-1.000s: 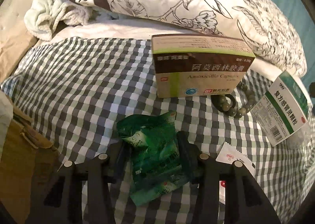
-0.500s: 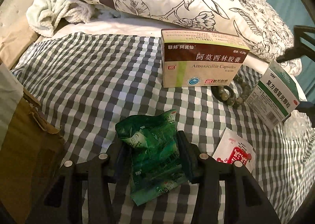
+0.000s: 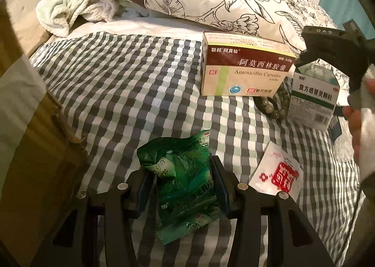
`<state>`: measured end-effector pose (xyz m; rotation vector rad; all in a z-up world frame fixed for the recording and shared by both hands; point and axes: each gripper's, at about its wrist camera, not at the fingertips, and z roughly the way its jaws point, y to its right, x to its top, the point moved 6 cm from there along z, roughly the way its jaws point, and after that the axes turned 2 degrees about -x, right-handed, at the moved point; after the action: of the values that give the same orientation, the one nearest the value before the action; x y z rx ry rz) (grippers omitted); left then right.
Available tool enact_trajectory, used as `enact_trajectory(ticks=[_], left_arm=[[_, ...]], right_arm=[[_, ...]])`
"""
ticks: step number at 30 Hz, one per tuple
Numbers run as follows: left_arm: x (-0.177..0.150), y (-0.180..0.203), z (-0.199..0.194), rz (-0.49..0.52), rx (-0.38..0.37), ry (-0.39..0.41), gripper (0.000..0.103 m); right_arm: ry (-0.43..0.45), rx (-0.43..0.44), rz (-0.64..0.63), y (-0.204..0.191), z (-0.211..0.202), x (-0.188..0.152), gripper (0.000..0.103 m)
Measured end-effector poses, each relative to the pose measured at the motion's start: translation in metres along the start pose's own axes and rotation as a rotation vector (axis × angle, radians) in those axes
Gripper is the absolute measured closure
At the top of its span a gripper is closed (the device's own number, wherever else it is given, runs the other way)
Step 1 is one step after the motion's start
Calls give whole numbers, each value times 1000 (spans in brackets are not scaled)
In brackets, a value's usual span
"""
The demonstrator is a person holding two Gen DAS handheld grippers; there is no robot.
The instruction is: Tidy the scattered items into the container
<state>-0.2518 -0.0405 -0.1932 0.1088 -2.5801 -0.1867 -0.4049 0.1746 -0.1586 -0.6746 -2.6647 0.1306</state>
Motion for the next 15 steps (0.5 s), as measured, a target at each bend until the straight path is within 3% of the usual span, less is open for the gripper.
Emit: enact_trajectory(ticks=[7,13,15], left_arm=[[-15,-9,-23,-31,12,-16,55],[-28,-9,-56,-16,7,10,55],[-32,-6,-67,-10,-3,22,55]], right_arm=[[-7,31,-61,1,5,0,0],[-56,223,-13,30,-26,-34,9],[-58,296,-24,42,-47,-51,45]])
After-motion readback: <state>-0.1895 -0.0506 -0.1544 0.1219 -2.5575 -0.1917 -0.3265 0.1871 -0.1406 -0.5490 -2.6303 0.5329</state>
